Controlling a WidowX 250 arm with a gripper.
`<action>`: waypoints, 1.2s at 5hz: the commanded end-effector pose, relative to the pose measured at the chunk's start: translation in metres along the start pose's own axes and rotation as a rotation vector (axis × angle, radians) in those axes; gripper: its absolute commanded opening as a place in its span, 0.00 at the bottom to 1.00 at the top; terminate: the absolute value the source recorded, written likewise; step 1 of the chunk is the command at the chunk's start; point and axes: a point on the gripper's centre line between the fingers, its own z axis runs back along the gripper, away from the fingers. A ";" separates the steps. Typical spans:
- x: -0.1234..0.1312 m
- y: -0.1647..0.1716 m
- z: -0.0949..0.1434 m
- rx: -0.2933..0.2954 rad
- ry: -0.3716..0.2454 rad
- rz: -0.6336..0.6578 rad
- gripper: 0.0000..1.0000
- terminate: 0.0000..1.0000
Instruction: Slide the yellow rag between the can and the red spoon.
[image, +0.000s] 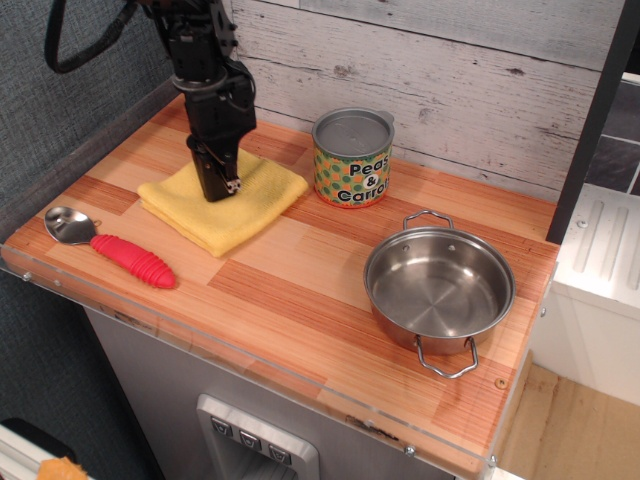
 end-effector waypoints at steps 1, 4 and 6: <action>-0.006 0.023 0.001 0.020 -0.009 0.054 0.00 0.00; -0.006 0.023 0.024 0.061 -0.046 0.112 0.00 0.00; -0.007 0.024 0.039 0.098 -0.103 0.302 1.00 0.00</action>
